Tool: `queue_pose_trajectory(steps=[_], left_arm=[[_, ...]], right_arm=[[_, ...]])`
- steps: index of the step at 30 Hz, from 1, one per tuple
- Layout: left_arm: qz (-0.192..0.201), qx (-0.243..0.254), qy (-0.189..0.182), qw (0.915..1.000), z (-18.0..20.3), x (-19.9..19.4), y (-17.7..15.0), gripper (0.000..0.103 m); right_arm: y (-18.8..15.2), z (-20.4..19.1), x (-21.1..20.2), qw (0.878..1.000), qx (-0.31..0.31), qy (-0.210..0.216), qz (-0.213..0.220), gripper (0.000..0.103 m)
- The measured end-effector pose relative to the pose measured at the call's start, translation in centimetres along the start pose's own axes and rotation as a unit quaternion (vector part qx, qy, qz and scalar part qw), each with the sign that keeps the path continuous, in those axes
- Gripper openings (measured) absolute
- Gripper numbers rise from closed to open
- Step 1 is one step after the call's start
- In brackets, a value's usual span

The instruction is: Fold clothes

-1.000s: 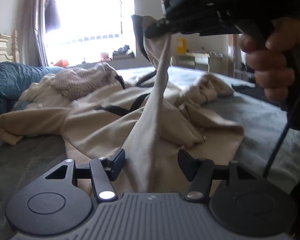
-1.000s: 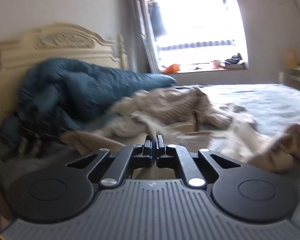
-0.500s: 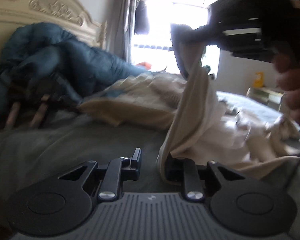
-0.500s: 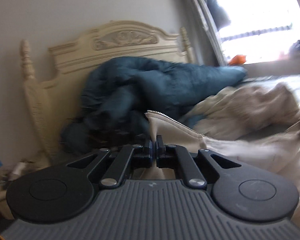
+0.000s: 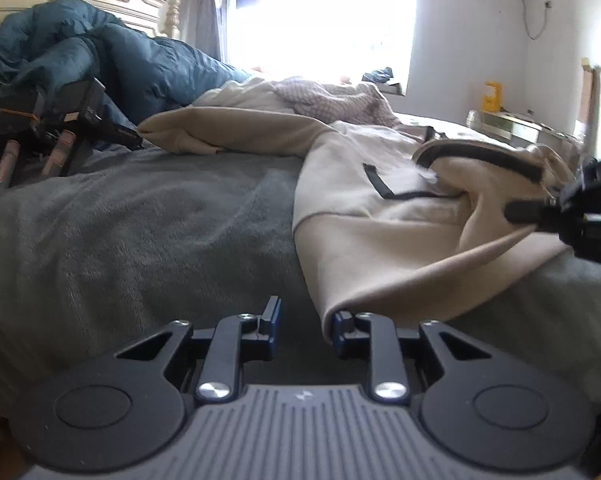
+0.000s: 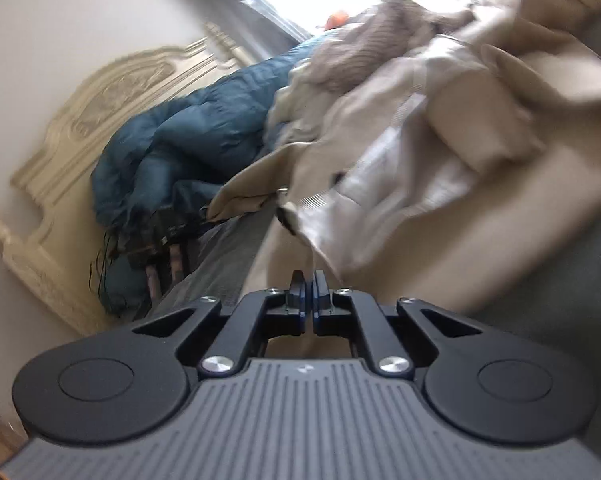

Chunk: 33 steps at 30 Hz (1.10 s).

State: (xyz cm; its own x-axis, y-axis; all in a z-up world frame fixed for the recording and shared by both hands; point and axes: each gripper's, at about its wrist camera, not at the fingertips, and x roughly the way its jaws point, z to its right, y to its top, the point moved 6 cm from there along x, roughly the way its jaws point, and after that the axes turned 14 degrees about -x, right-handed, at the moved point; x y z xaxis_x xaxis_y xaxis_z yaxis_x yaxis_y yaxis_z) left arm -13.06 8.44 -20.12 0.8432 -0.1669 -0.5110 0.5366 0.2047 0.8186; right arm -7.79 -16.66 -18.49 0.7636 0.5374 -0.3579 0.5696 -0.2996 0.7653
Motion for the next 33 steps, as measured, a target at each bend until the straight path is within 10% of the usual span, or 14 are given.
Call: queue_pose_trajectory(steps=[10, 20, 27, 33], left_arm=[[-0.007, -0.023, -0.045, 0.9987, -1.9, -3.9, 0.0, 0.047], [0.000, -0.084, -0.093, 0.9921, -0.7, 1.8, 5.2, 0.059], [-0.035, -0.106, -0.081, 0.9904, 0.2, 6.4, 5.5, 0.060], [-0.033, -0.113, -0.049, 0.9918, 0.5, 8.4, 5.6, 0.060]], right_arm=[[-4.2, 4.5, -2.4, 0.996, 0.076, -0.032, -0.017, 0.003], [-1.8, 5.1, -6.3, 0.998, -0.010, -0.059, -0.028, 0.008], [6.6, 8.4, -7.5, 0.972, -0.135, -0.191, 0.025, 0.060], [9.7, 12.2, -2.0, 0.942, -0.230, -0.235, -0.064, 0.061]])
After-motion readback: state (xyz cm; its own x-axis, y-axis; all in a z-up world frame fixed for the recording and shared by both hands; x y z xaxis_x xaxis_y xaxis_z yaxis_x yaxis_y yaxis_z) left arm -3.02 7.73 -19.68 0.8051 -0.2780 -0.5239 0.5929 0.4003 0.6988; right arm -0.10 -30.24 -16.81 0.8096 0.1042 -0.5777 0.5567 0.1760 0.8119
